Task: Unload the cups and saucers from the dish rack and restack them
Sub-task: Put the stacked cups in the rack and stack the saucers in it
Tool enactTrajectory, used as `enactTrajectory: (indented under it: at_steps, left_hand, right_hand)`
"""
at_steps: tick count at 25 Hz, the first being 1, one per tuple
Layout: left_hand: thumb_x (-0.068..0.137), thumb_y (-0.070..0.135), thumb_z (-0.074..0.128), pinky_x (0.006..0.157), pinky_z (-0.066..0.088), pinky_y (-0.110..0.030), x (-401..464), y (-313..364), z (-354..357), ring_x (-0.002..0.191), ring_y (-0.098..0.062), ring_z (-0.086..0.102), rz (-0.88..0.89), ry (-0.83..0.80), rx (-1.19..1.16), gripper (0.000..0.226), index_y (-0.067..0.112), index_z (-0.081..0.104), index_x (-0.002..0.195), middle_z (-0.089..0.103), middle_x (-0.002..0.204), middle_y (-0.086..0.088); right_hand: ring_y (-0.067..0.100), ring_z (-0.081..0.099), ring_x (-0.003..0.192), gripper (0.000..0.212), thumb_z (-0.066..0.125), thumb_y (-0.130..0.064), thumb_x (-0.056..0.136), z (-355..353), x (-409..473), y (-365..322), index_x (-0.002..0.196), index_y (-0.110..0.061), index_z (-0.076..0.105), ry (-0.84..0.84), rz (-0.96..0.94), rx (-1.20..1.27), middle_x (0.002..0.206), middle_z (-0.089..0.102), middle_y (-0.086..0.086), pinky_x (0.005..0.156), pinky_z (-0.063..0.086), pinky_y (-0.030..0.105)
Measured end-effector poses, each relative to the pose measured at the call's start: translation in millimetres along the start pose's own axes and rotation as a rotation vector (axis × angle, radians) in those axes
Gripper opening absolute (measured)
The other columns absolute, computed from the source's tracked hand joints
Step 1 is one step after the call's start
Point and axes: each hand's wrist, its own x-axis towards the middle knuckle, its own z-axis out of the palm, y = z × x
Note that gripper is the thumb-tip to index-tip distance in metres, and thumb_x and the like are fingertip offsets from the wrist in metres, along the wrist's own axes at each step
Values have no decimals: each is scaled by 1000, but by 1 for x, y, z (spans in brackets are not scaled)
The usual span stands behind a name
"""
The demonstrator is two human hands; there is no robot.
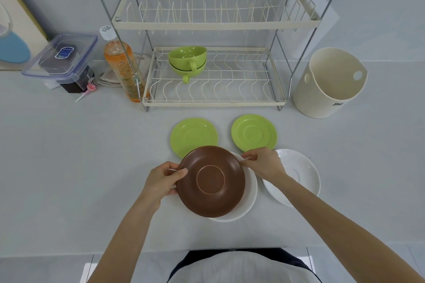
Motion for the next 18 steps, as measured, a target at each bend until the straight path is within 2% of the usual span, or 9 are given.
enactTrajectory:
  at_steps: [3, 6, 7, 9, 11, 13, 16, 18]
  left_hand:
    - [81, 12, 64, 62, 58, -31, -1, -12, 11, 75, -26, 58, 82, 129, 62, 12, 17, 59, 71, 59, 74, -5]
    - [78, 17, 67, 78, 55, -47, -3, -18, 18, 78, -31, 60, 166, 234, 216, 20, 29, 55, 67, 57, 72, 3]
    - [77, 19, 68, 79, 55, -49, -5, -18, 21, 80, -33, 61, 173, 229, 237, 22, 31, 53, 67, 56, 72, 3]
    - [77, 21, 69, 79, 54, -51, -8, -20, 29, 81, -33, 61, 177, 221, 263, 23, 33, 51, 68, 55, 73, 4]
    - [78, 21, 68, 75, 56, -48, -9, -22, 34, 80, -30, 60, 167, 229, 259, 17, 28, 53, 75, 55, 76, 2]
    - [79, 20, 67, 63, 58, -40, -9, -21, 37, 78, -27, 59, 137, 222, 239, 16, 20, 54, 87, 55, 79, 0]
    - [80, 18, 66, 41, 53, -20, -10, -19, 38, 78, -25, 58, 97, 196, 207, 22, 15, 52, 95, 53, 82, 0]
    - [80, 16, 66, 37, 51, -18, -10, -19, 38, 80, -24, 57, 78, 174, 163, 23, 14, 51, 97, 53, 80, 1]
  right_hand:
    - [22, 62, 102, 25, 58, -27, 83, 1, -4, 2, 101, -19, 73, 11, -2, 21, 100, 75, 6, 86, 46, 28]
    - [25, 58, 84, 26, 53, -28, 86, 3, -5, 3, 85, -11, 72, 3, -15, 20, 78, 67, 10, 70, 44, 29]
    - [23, 56, 83, 26, 53, -30, 86, 3, -7, 3, 86, -11, 72, -10, -27, 25, 78, 66, 9, 69, 42, 27]
    - [19, 60, 94, 25, 58, -29, 85, 1, -10, 4, 102, -15, 70, -52, -58, 30, 94, 71, 6, 78, 41, 23]
    - [19, 62, 105, 29, 60, -22, 83, -1, -12, 5, 110, -17, 67, -67, -86, 39, 107, 72, 6, 81, 39, 18]
    - [21, 62, 107, 29, 59, -18, 84, -1, -14, 6, 112, -16, 66, -68, -105, 42, 110, 71, 7, 82, 40, 19]
    - [21, 60, 109, 28, 53, -22, 89, -6, -17, 7, 113, -14, 65, -88, -125, 46, 112, 70, 7, 84, 40, 21]
    - [21, 61, 108, 28, 51, -22, 90, -17, -15, 13, 113, -14, 65, -29, -155, 55, 114, 70, 6, 85, 38, 17]
